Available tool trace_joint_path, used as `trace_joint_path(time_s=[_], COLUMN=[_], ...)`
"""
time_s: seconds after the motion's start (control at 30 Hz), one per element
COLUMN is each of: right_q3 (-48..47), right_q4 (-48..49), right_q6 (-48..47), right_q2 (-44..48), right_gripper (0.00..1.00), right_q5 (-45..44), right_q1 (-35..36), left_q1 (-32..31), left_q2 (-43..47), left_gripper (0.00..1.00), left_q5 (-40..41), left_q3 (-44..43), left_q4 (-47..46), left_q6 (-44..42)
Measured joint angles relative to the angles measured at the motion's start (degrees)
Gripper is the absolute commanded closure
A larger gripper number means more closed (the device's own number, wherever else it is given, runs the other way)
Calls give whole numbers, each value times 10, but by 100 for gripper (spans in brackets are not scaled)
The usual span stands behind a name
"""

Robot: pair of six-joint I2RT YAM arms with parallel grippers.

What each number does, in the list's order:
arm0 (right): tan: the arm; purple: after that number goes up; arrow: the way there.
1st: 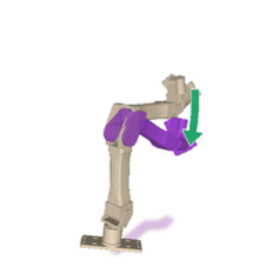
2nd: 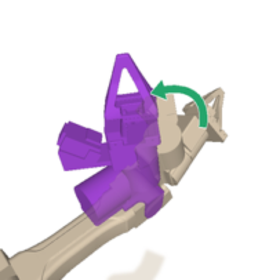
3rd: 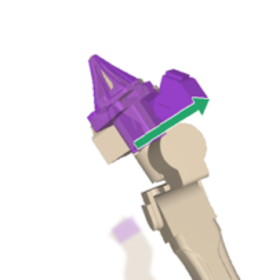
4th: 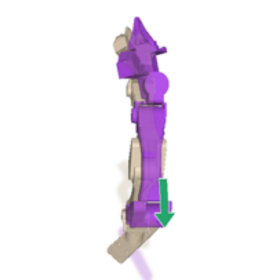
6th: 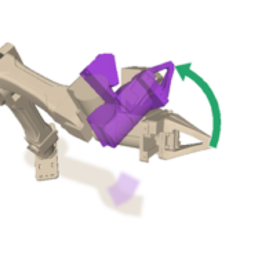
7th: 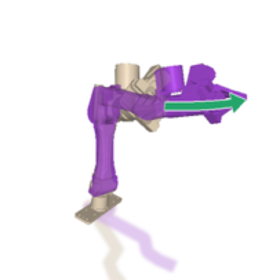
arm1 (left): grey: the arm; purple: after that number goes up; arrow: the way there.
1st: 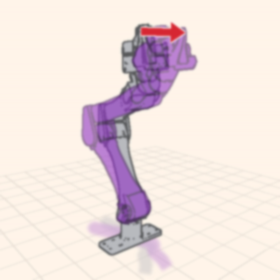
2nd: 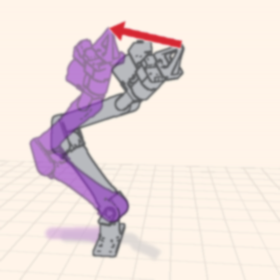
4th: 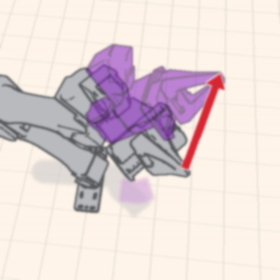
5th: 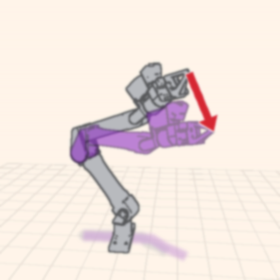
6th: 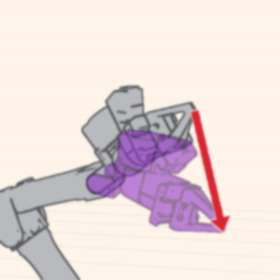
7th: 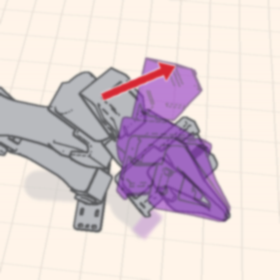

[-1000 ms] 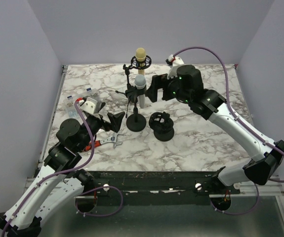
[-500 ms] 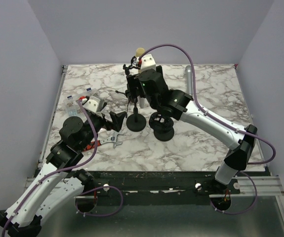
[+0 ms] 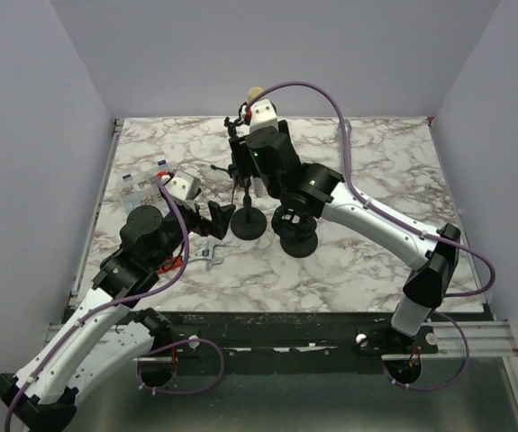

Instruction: Remove the microphone from the stand

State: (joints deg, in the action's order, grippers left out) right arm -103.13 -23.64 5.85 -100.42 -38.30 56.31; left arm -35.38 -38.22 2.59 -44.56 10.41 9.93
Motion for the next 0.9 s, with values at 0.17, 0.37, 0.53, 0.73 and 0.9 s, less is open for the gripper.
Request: trace_joint_path(time_s=[0.17,0.37,0.53,0.73,0.9], right_q3=[-9,-10,-10,-10,-10], right_q4=[4,4,4,4,4], right_q6=[-5,-5,-5,-5,-5], right_q2=[-11,-12,-12,-12,-12], right_gripper=[99,99,99,99,99], right_q5=[0,0,0,3,8], right_q1=[0,0,0,0,0], left_q1=[0,0,7,21,31], left_q2=[-11,-19,-12,12,10], left_gripper=[1,1,1,1,2], left_q5=[-3,-5,-10,-6,-4], left_q3=[1,10,27,19,14], left_q4=[0,-10,-39,-98,-175], left_q6=[2,5,34,64,45])
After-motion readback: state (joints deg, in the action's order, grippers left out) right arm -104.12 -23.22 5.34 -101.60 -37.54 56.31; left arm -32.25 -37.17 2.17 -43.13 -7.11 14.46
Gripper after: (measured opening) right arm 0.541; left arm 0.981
